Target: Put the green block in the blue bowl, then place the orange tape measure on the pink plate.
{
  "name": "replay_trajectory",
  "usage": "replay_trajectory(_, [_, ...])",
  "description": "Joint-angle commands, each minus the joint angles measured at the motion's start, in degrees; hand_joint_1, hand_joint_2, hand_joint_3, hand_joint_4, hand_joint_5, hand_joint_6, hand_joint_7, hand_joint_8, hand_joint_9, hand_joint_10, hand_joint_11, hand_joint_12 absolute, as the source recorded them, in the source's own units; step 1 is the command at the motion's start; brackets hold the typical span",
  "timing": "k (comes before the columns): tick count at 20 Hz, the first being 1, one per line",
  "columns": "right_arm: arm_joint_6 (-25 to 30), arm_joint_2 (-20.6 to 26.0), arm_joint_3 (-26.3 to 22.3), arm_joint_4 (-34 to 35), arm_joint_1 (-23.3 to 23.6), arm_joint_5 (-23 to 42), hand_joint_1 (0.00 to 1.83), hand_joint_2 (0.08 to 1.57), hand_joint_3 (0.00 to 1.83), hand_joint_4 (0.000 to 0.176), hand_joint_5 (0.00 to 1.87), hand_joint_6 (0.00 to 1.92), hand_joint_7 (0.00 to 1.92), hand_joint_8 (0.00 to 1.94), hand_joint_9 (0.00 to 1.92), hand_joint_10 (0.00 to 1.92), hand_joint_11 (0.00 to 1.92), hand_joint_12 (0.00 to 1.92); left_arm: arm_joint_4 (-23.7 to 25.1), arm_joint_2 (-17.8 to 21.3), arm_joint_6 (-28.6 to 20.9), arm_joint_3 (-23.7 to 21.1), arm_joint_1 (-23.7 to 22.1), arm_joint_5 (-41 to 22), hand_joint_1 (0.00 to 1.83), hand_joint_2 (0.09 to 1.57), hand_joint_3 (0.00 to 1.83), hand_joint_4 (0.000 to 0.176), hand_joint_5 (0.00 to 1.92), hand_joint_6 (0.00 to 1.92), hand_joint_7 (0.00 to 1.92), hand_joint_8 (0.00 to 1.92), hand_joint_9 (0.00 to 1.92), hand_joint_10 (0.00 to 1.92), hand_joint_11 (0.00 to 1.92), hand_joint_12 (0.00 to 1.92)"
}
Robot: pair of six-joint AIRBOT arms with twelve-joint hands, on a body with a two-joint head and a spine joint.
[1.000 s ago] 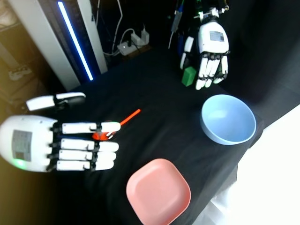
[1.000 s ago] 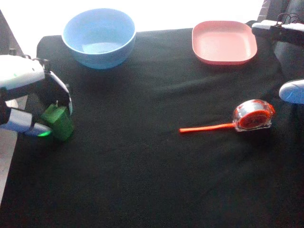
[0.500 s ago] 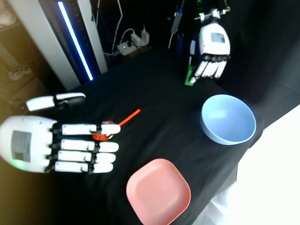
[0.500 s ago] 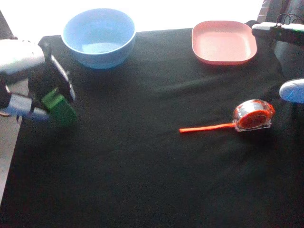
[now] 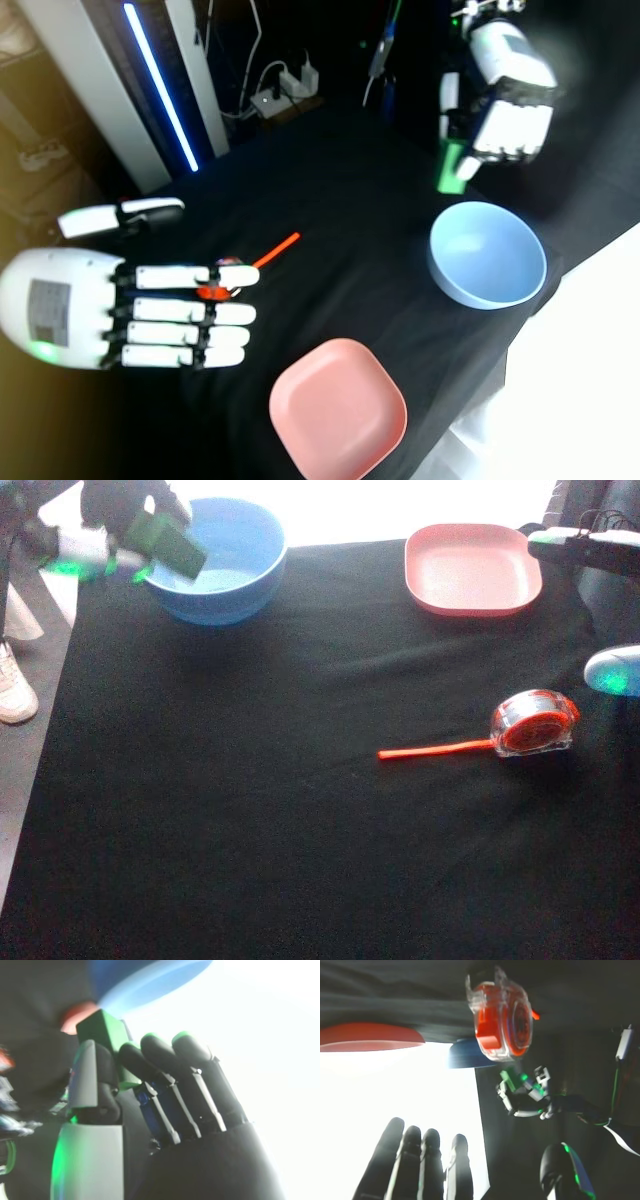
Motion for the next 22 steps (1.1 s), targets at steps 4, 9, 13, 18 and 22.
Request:
replay_trajectory(4, [1.1, -0.4, 0.8, 2.5, 0.5, 6.3, 0.59, 0.98, 0.0, 0.11, 0.23, 0.0, 0.13, 0.0, 0.12, 0.01, 0.14, 0.15, -3.6, -5.7, 3.3, 6.4, -4.3, 3.0, 1.4, 1.04, 0.0, 0.0, 1.12, 0.61, 1.16, 0.65, 1.06, 1.03, 0.86, 1.19])
replay_trajectory(9, [1.5, -0.9, 1.6, 2.4, 0.5, 6.3, 0.59, 1.0, 0.01, 0.106, 0.23, 0.0, 0.14, 0.0, 0.09, 0.0, 0.04, 0.12, -3.9, -13.7, 4.6, 15.5, -6.6, 13.6, 1.06, 0.99, 0.0, 0.005, 0.89, 0.28, 0.95, 0.12, 0.94, 0.08, 0.52, 1.18])
replay_trajectory(13, [1.7, -1.2, 1.9, 2.0, 0.5, 6.3, 0.61, 1.02, 0.01, 0.073, 0.23, 0.0, 0.16, 0.01, 0.1, 0.01, 0.05, 0.13, -2.7, -15.5, 4.6, 17.2, -6.2, 15.7, 0.91, 0.93, 0.0, 0.046, 0.56, 0.0, 0.64, 0.0, 0.69, 0.0, 0.17, 1.46])
replay_trajectory(18, [2.2, -1.2, 1.8, 2.0, 0.5, 6.3, 0.62, 1.05, 0.01, 0.08, 0.23, 0.0, 0.17, 0.0, 0.11, 0.01, 0.05, 0.14, -3.2, -12.0, 4.6, 12.5, -3.9, 9.8, 0.86, 0.92, 0.0, 0.11, 0.39, 0.0, 0.28, 0.0, 0.33, 0.0, 0.0, 1.08])
replay_trajectory(22, [4.5, -1.1, 1.6, -0.6, 0.5, 6.7, 0.57, 1.02, 0.0, 0.068, 0.23, 0.0, 0.19, 0.0, 0.17, 0.0, 0.15, 0.14, -2.7, -3.3, 3.3, 0.0, 3.3, -8.6, 0.82, 0.93, 0.0, 0.175, 0.31, 0.0, 0.24, 0.0, 0.3, 0.0, 0.0, 1.28])
